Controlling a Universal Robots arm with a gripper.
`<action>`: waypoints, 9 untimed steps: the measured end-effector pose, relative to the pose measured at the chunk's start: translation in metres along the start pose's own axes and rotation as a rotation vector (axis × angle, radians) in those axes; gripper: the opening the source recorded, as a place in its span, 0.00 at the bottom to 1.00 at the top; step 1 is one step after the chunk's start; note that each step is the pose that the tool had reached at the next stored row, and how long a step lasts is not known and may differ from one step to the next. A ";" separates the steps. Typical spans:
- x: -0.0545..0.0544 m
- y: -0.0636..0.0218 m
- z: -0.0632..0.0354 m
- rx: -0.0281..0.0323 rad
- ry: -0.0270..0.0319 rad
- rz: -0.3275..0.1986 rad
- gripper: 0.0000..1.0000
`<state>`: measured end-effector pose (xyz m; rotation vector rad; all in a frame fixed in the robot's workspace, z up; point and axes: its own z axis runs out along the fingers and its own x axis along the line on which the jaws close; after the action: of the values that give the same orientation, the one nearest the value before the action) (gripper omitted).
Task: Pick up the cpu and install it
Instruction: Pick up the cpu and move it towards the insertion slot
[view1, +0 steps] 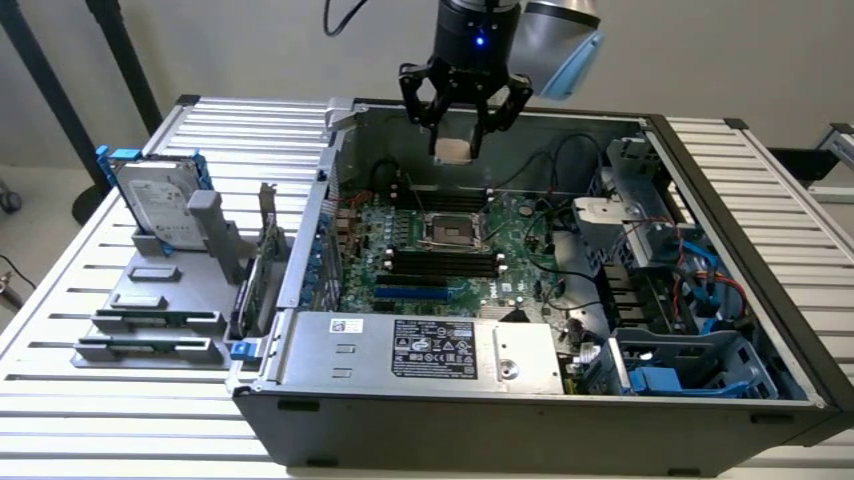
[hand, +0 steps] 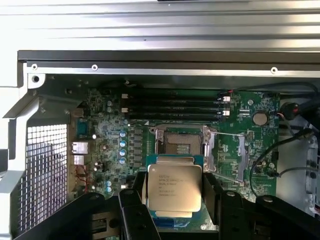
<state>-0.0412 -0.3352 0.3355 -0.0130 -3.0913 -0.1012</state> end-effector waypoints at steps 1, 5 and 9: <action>-0.001 0.0004 0.0016 -0.0001 0.0000 0.000 0.55; -0.003 0.0011 0.0066 -0.0030 -0.0022 0.000 0.55; -0.003 0.0009 0.0100 -0.0088 -0.0101 -0.001 0.55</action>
<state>-0.0386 -0.3336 0.3254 -0.0120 -3.1011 -0.1152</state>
